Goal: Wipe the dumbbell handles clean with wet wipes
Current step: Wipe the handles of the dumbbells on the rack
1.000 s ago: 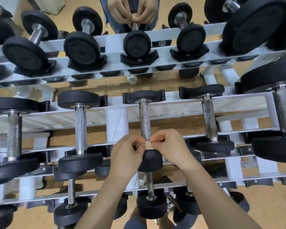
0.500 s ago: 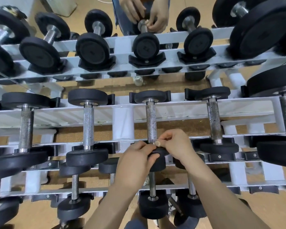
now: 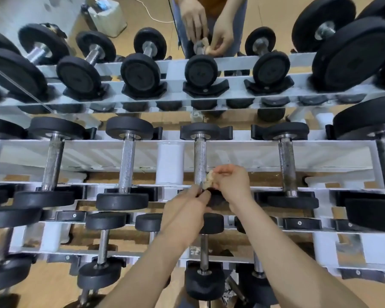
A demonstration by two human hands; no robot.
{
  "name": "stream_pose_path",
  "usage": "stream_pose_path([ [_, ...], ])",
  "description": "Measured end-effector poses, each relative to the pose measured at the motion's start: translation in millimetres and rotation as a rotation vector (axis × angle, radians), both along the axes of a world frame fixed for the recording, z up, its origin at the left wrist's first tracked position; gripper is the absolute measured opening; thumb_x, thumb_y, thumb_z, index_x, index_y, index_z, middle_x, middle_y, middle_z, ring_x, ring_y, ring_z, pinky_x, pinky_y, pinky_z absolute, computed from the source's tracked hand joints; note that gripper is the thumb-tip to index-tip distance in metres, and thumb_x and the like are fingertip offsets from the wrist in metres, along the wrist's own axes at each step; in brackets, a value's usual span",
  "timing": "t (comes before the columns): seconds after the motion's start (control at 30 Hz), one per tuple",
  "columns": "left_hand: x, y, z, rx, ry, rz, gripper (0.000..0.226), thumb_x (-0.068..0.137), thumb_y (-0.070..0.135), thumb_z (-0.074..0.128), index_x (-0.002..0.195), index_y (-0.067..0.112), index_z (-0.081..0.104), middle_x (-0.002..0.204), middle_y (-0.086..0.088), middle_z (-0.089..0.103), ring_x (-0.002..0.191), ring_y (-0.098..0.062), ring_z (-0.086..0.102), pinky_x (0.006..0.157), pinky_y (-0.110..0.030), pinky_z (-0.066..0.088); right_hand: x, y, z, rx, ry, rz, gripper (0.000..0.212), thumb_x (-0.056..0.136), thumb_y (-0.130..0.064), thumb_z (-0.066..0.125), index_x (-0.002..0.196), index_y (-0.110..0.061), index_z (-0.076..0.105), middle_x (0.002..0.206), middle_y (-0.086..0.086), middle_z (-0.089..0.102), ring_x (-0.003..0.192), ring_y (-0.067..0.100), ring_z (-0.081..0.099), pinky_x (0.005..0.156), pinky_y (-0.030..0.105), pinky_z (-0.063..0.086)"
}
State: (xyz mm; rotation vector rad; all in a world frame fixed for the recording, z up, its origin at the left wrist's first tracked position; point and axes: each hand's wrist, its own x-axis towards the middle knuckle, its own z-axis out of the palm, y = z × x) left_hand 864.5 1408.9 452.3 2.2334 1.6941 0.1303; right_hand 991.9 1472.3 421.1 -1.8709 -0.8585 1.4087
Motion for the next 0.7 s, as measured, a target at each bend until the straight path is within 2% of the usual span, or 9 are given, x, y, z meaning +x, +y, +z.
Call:
stream_pose_path([
  [0.03,-12.1,-3.0,-1.5,0.003,-0.113,0.029,0.032,0.091,0.019,0.057,0.123,0.027,0.057,0.11,0.008,0.052,0.087,-0.011,0.055,0.067,-0.014,0.036,-7.3,1.5,0.1,0.058,0.012,-0.082,0.02,0.085,-0.005,0.065,0.077,-0.023,0.068,0.087,0.002,0.071,0.087,0.021,0.068,0.084,0.044,0.057],
  [0.1,-32.6,-8.5,-8.7,0.02,-0.255,0.099,0.03,0.087,0.027,0.06,0.117,0.029,0.065,0.099,0.011,0.055,0.08,-0.008,0.059,0.066,-0.017,0.044,-20.7,13.9,5.1,0.18,0.034,-0.211,0.02,0.087,-0.007,0.064,0.079,-0.026,0.066,0.088,0.002,0.071,0.086,0.02,0.067,0.086,0.042,0.056],
  [0.17,-44.3,-11.8,-18.6,0.008,-0.432,0.175,0.03,0.083,0.028,0.063,0.112,0.028,0.068,0.1,0.015,0.057,0.087,-0.002,0.059,0.075,-0.017,0.049,-34.3,33.8,11.9,0.264,0.02,-0.242,0.013,0.088,-0.011,0.065,0.083,-0.022,0.067,0.088,0.002,0.071,0.086,0.018,0.067,0.087,0.041,0.055],
  [0.27,-49.2,-12.8,-26.5,-0.047,-0.593,0.239,0.03,0.081,0.019,0.069,0.11,0.024,0.072,0.101,0.02,0.057,0.096,0.005,0.056,0.083,-0.008,0.043,-53.4,43.8,13.9,0.311,-0.033,-0.163,0.005,0.09,-0.016,0.064,0.089,-0.015,0.069,0.086,0.002,0.071,0.084,0.017,0.066,0.084,0.039,0.055],
  [0.37,-54.0,-12.2,-36.2,-0.059,-0.678,0.27,0.031,0.079,0.017,0.072,0.109,0.024,0.073,0.104,0.019,0.06,0.099,0.001,0.059,0.086,-0.011,0.044,-56.4,31.7,10.8,0.344,-0.034,-0.037,0.011,0.093,-0.022,0.062,0.087,-0.028,0.069,0.084,-0.008,0.071,0.083,0.009,0.067,0.077,0.026,0.054],
  [0.43,-56.9,-10.6,-40.9,-0.085,-0.727,0.275,0.032,0.078,0.019,0.072,0.108,0.027,0.073,0.105,0.019,0.061,0.1,-0.002,0.06,0.088,-0.016,0.046,-55.5,32.3,10.0,0.358,-0.035,-0.045,0.014,0.091,-0.018,0.064,0.093,-0.031,0.07,0.087,-0.013,0.072,0.085,0.003,0.067,0.078,0.019,0.053],
  [0.57,-59.9,-3.5,-41.6,-0.107,-0.732,0.214,0.033,0.077,0.017,0.072,0.108,0.028,0.072,0.111,0.022,0.058,0.102,0.002,0.059,0.089,-0.009,0.042,-62.6,61.1,8.7,0.244,-0.042,-0.377,0.013,0.084,-0.011,0.068,0.079,-0.022,0.065,0.077,-0.003,0.07,0.074,0.012,0.066,0.076,0.033,0.056],
  [0.63,-63.9,0.6,-40.7,-0.095,-0.701,0.15,0.037,0.078,0.014,0.071,0.111,0.031,0.067,0.114,0.024,0.056,0.103,0.006,0.057,0.091,-0.008,0.04,-61.4,55.8,7.1,0.281,-0.124,-0.348,0.014,0.086,-0.016,0.068,0.075,-0.021,0.063,0.069,-0.006,0.065,0.065,0.007,0.06,0.067,0.027,0.052],
  [0.7,-66.9,4.4,-39.6,-0.099,-0.684,0.106,0.042,0.08,0.012,0.07,0.115,0.033,0.062,0.116,0.027,0.053,0.104,0.009,0.055,0.092,-0.006,0.038,-54.4,40.3,5.6,0.31,-0.228,-0.206,0.016,0.09,-0.02,0.066,0.074,-0.021,0.063,0.068,-0.01,0.063,0.064,0.002,0.058,0.062,0.022,0.045],
])
